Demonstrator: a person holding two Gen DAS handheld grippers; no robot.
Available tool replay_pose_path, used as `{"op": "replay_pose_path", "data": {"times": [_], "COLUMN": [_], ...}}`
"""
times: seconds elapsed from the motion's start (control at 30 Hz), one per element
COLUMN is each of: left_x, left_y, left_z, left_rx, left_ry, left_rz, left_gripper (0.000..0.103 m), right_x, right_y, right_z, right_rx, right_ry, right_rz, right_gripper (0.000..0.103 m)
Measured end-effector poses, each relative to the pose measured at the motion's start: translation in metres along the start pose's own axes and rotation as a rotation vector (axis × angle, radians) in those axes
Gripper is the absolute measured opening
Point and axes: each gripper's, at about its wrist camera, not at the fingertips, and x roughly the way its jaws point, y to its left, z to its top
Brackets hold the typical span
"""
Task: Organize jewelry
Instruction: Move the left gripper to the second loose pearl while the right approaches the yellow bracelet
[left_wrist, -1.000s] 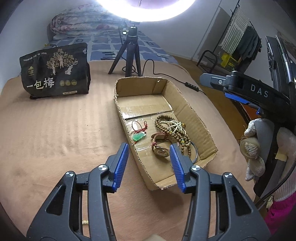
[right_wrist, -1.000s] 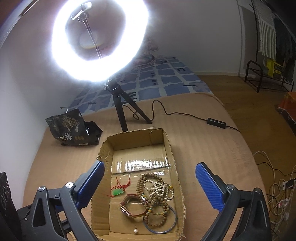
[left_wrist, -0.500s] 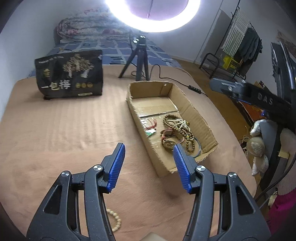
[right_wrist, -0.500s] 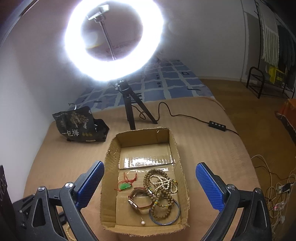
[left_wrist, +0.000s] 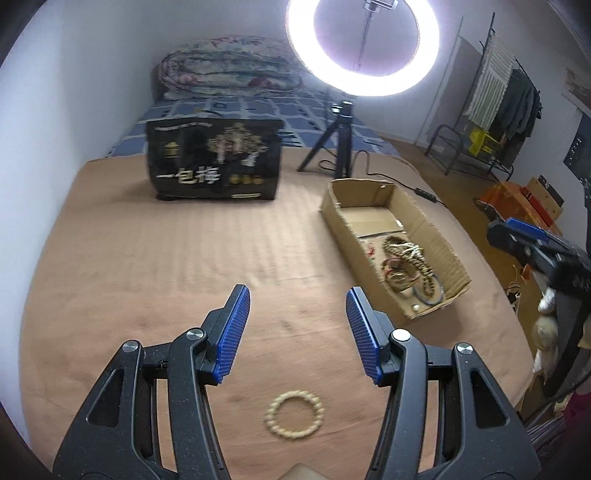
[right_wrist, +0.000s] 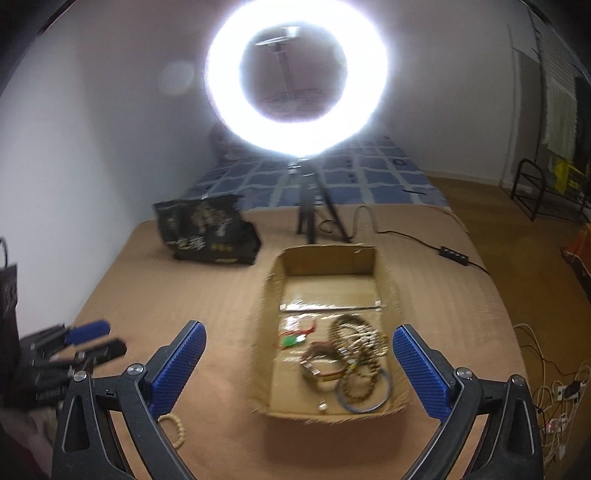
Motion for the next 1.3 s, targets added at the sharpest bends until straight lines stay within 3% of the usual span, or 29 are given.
{"op": "replay_pose_path", "data": {"times": [0.3,0.6,0.67,0.73,0.83,0.93,1.07,1.3], "left_x": [-0.01,0.003,0.011,0.024,0.037,0.046,0.053,0.063], "left_y": [0.071,0.087,0.09,0.092,0.091,0.092,0.093,0.091], "left_z": [-0.033,-0.061,-0.07,-0.079,-0.091,-0.099,-0.105,-0.105], "left_rx": [-0.137,-0.137,-0.149,-0.155,-0.142,-0.128,-0.118,-0.094], "left_ry": [0.038,0.102,0.127,0.177,0.22,0.247,0.264,0.28], "left_rz": [0.083,0.097,0.087,0.077,0.086,0.085,0.087,0.102], "left_gripper": [0.056,0.055,0.051,0.04,0.032,0.03,0.024,0.024], "right_x": [-0.003,0.034,0.044,0.054,0.067,0.078,0.091,0.106], "right_y": [0.074,0.105,0.107,0.107,0.109,0.112,0.116,0.119], "right_z": [-0.044,-0.089,-0.098,-0.105,-0.115,-0.123,-0.131,-0.136], "right_rx": [-0.169,-0.241,-0.232,-0.211,-0.192,-0.204,-0.207,-0.206], "right_ry": [-0.001,0.175,0.227,0.271,0.331,0.368,0.409,0.447], "right_rz": [0.088,0.14,0.169,0.193,0.22,0.222,0.232,0.233], "right_gripper": [0.103,0.102,0.101,0.096,0.086,0.077,0.074,0.062]}}
